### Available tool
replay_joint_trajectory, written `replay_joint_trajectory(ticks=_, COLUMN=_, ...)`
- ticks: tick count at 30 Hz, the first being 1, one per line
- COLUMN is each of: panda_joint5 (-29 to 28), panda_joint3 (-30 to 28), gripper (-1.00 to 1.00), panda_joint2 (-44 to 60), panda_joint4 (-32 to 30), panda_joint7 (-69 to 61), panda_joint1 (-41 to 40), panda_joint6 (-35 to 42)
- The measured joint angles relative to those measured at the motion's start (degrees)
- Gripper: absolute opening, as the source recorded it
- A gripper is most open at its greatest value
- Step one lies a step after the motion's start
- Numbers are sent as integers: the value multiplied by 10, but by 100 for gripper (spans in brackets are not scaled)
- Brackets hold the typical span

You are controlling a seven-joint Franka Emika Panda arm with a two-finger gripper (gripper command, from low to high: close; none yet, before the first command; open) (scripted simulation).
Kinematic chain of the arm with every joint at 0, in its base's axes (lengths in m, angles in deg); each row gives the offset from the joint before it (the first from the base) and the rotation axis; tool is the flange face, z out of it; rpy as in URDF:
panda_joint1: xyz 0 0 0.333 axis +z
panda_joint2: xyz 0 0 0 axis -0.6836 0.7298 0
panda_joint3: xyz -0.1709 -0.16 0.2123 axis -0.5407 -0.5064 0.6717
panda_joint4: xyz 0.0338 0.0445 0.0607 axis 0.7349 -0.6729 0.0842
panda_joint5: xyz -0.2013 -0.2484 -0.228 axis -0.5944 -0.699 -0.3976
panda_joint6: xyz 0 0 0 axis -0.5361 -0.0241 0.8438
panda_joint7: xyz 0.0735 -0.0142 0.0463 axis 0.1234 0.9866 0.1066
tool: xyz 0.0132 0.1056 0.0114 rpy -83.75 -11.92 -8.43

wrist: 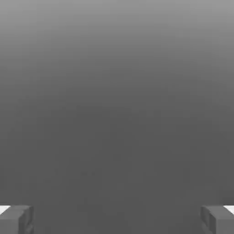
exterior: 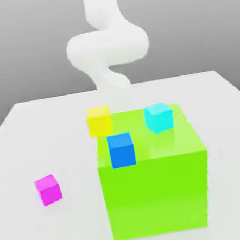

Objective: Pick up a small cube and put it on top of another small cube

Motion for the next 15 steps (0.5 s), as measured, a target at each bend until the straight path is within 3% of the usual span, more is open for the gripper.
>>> replay_joint_trajectory(ticks=15, panda_joint5=-58, panda_joint3=-75, gripper=0, panda_joint2=263, panda_joint4=-205, panda_joint7=154, panda_joint1=-196, panda_joint6=-191)
